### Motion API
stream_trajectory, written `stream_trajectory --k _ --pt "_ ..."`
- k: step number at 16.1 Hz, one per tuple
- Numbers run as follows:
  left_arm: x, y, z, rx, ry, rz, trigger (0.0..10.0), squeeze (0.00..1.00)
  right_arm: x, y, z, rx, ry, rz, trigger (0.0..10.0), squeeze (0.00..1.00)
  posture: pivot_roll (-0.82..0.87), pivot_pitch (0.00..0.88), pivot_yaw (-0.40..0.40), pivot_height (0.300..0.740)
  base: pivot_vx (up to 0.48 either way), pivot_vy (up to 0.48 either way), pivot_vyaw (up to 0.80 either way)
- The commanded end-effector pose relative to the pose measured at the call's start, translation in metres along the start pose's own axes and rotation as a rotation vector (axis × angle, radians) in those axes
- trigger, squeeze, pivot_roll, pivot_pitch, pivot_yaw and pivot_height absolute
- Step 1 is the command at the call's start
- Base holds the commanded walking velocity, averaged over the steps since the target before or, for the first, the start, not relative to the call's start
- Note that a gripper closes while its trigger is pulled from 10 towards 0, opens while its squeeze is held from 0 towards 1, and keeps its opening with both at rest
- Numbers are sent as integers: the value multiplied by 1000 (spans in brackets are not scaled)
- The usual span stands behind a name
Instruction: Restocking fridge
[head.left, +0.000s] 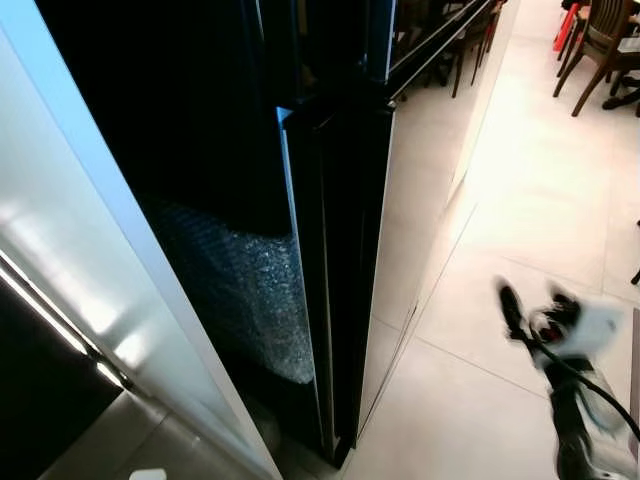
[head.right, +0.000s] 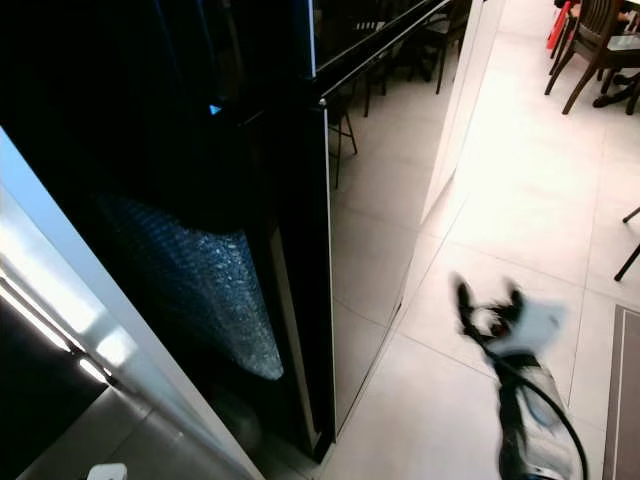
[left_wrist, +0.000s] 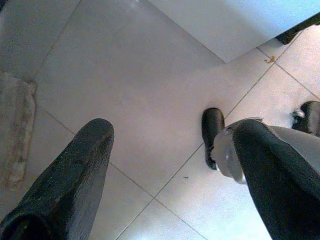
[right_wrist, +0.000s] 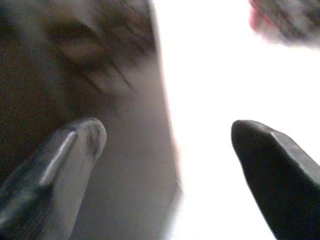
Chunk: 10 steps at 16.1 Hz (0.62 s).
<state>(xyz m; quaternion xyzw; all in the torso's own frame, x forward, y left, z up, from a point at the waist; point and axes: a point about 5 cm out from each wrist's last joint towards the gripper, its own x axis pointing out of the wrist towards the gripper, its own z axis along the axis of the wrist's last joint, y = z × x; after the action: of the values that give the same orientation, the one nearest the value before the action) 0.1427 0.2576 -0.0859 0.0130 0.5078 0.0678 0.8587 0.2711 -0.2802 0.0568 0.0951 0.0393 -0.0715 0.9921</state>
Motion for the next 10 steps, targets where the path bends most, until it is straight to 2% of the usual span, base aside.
stream_trajectory --k 1,2,3,4,6,7,10 --pt "0 2 -2 1 15 4 10000 0 -12 -18 -29 19 137 -148 10000 0 -71 0 38 740 0 0 0" --pt "0 1 -2 0 15 4 10000 0 -29 -35 -57 36 308 -284 10000 0 -71 0 38 740 0 0 0" --pt "0 2 -2 11 16 5 10000 0 -58 -38 -95 44 518 -342 10000 0 -77 0 46 740 0 0 0" --pt "0 2 -2 21 17 4 10000 0 -69 -32 -109 8 599 -304 10000 0 -77 0 46 740 0 0 0" --pt "0 2 -2 32 19 7 10000 0 -101 -9 -145 -193 827 -90 10000 0 -54 0 32 740 0 0 0" --pt "0 3 -2 15 14 13 10000 0 -110 -4 -153 -138 851 -117 10000 0 -57 0 43 740 0 0 0" --pt "-1 3 -2 47 21 -3 10000 0 -119 6 -164 -108 890 -100 10000 0 -76 0 53 740 0 0 0"
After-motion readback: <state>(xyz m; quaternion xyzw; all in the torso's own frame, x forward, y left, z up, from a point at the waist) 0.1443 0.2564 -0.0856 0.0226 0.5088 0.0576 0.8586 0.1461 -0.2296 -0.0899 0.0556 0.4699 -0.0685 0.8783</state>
